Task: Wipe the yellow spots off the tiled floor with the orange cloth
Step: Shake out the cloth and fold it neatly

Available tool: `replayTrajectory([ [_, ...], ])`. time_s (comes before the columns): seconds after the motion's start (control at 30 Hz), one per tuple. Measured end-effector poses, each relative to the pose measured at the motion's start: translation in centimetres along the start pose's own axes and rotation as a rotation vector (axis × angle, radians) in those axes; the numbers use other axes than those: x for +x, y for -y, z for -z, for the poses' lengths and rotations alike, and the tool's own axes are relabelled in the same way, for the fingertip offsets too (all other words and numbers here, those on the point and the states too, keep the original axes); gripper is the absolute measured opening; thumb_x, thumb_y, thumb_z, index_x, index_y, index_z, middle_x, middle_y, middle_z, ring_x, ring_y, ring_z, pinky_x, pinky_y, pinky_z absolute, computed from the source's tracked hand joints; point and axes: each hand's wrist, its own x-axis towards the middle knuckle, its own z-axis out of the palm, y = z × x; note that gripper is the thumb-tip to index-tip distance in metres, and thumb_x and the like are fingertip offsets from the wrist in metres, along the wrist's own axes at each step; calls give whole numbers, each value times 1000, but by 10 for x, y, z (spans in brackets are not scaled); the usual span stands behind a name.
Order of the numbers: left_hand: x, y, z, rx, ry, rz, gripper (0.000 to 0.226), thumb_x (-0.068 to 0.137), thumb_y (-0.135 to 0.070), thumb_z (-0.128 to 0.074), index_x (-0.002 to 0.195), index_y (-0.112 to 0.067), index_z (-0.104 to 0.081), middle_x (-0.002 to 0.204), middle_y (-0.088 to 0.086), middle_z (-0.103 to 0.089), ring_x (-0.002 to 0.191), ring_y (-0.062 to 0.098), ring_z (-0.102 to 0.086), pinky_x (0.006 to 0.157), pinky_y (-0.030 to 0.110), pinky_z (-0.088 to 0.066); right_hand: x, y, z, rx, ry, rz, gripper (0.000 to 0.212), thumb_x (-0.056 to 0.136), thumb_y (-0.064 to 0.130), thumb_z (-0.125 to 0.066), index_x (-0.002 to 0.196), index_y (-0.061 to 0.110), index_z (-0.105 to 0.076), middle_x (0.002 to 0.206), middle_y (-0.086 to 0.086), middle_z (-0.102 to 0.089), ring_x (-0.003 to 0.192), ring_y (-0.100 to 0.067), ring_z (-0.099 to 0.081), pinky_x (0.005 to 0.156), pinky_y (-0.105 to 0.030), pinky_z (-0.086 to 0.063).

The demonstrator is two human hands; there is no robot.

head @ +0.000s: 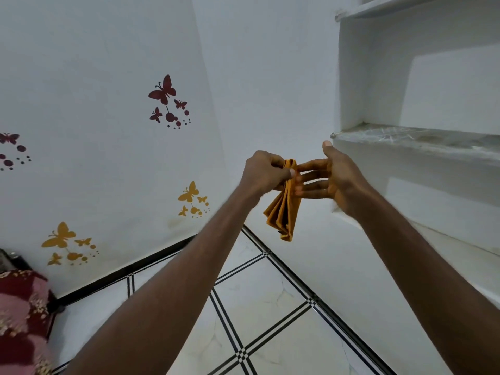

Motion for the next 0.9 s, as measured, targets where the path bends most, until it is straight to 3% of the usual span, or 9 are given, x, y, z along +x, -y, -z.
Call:
replayTrajectory([
  [0.1,-6,-17,15,-86,61,-7,13,89,-13,-70,97,-4,-74,89,10,-73,77,16,-72,65,20,-57,0,-10,18,2,-238,109,48,104,39,-47,98,0,-73,93,-20,-76,91,-41,-75,76,-40,-64],
  [0.17,-9,-29,25,-189,70,-21,17,92,-16,-67,103,-5,-73,94,9,-72,81,17,-71,68,23,-58,0,-25,29,8,-352,75,47,100,46,-53,104,3,-71,102,-19,-74,97,-40,-72,79,-40,-60],
  [0.27,-10,-36,37,-328,30,21,15,97,-20,-61,104,-10,-71,95,5,-69,82,15,-69,70,26,-57,-6,-43,34,227,-23,-277,79,93,74,-41,130,6,-56,131,-23,-64,118,-42,-63,100,-55,-52],
  [0.37,-8,-15,39,-255,-18,109,17,99,-20,-56,101,-8,-68,90,4,-62,80,16,-64,64,26,-54,-19,-42,26,473,209,-338,76,94,74,-38,129,9,-56,124,-24,-70,119,-48,-64,89,-56,-58],
  [0.47,-11,22,33,-176,-67,230,25,99,-17,-57,110,3,-66,90,10,-59,75,17,-60,59,26,-55,-23,-32,17,324,170,-269,50,95,44,-61,134,13,-57,122,-15,-69,107,-36,-68,71,-42,-61],
  [0.57,-20,44,35,-434,-75,323,22,98,-16,-60,111,1,-66,101,13,-65,79,18,-64,64,29,-58,-25,-23,7,159,101,-276,57,91,14,-70,142,7,-47,126,-15,-63,107,-35,-65,64,-41,-58],
  [0.67,-27,54,45,-816,-3,286,37,94,-36,-65,115,-5,-65,107,10,-65,91,22,-66,81,39,-59,-30,-5,-6,154,110,-238,36,96,8,-64,128,7,-50,116,-14,-65,98,-32,-67,57,-35,-59],
  [0.77,-40,64,49,-935,235,320,71,85,-57,-65,132,-3,-57,119,16,-67,102,31,-68,87,47,-57,-28,14,-26,175,128,-188,19,98,7,-61,116,7,-55,110,-14,-67,89,-27,-69,58,-32,-61],
  [0.9,-49,77,62,-919,304,292,47,91,-31,-67,126,-2,-56,107,14,-73,93,28,-71,87,41,-58,-22,21,-49,47,53,-194,42,96,8,-63,135,1,-50,120,-17,-67,101,-31,-69,76,-41,-59],
])
